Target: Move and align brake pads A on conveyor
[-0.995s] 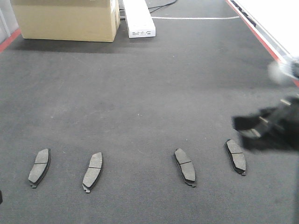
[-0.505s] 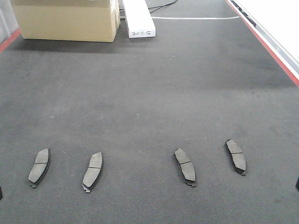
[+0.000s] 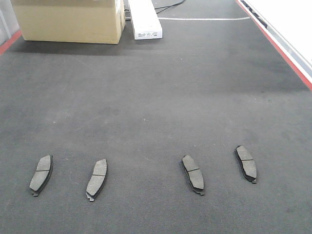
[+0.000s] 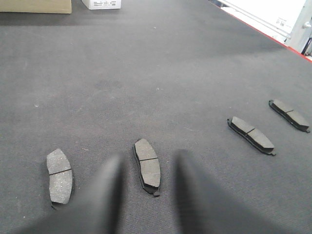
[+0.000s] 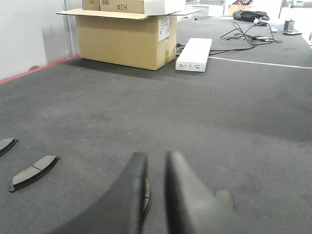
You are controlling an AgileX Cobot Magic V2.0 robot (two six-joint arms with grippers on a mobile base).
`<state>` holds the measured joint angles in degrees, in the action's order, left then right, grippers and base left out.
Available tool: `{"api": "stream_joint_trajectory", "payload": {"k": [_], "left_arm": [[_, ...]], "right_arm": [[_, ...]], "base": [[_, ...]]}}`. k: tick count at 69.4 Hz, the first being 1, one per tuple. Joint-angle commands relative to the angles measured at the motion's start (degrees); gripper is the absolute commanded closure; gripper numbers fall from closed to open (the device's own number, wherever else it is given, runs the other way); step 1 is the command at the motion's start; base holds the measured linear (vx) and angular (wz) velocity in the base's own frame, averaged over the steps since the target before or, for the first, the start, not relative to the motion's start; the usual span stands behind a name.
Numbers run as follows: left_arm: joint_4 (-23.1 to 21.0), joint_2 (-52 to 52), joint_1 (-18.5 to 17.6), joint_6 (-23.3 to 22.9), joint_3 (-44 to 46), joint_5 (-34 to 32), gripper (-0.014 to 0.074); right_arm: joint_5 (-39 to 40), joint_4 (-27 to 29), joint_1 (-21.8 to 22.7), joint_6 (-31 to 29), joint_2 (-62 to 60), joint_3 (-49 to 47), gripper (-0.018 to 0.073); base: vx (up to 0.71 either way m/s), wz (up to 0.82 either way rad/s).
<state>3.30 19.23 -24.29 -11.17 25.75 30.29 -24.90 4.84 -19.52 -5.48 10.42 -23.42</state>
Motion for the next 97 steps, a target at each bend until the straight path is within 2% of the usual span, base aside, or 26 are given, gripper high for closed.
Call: {"api": "stream_joint_trajectory", "payload": {"k": [1,44,52,57,69,81,88,94,97], "left_arm": [[-0.5,0.4,-0.4,0.4,1.3,-4.1,0.0606],[-0.5,0.4,-0.4,0.3,1.3,-3.7,0.0603],[-0.5,0.2,0.2,0.3,-1.4,-4.3,0.0603],[-1.0,-1.1,2.6,0.4,-3.8,-4.2,0.0603],[-0.5,-10.3,13.7,1.9,-11.7,-9.5,0.0603],[-2.4,-19.1,24.3,6.5,-20.1,-13.0,0.0603],[-5.0,-21.0,28.0,9.2,-24.8,-17.7,0.0603],[-5.0,-20.8,28.9,8.5,-28.3,-24.0,0.0603],[-4.5,-20.8,28.9,7.8,-28.3,-24.5,0.0603]], "right_arm": [[4.7,0.7,0.1,-0.8,0.8,-1.6,0.0573],[3.2,1.0,0.1,-0.8,0.8,-1.6,0.0571],[3.2,1.0,0.1,-0.8,0.8,-1.6,0.0571],[3.2,1.0,0.1,-0.8,0.8,-1.6,0.0571],[3.2,1.0,0.1,-0.8,0.8,-1.6,0.0571],[3.2,1.0,0.1,-0.8,0.8,-1.6,0.0571],[3.2,1.0,0.1,-0.8,0.8,-1.6,0.0571],[3.1,1.0,0.1,-0.8,0.8,-1.6,0.0571],[3.1,1.0,0.1,-0.8,0.8,-1.6,0.0571]], "base": [[0.0,0.0],[0.0,0.0],[0.0,0.0],[0.0,0.0],[0.0,0.0],[0.0,0.0],[0.0,0.0],[0.0,0.0],[0.0,0.0]]}}
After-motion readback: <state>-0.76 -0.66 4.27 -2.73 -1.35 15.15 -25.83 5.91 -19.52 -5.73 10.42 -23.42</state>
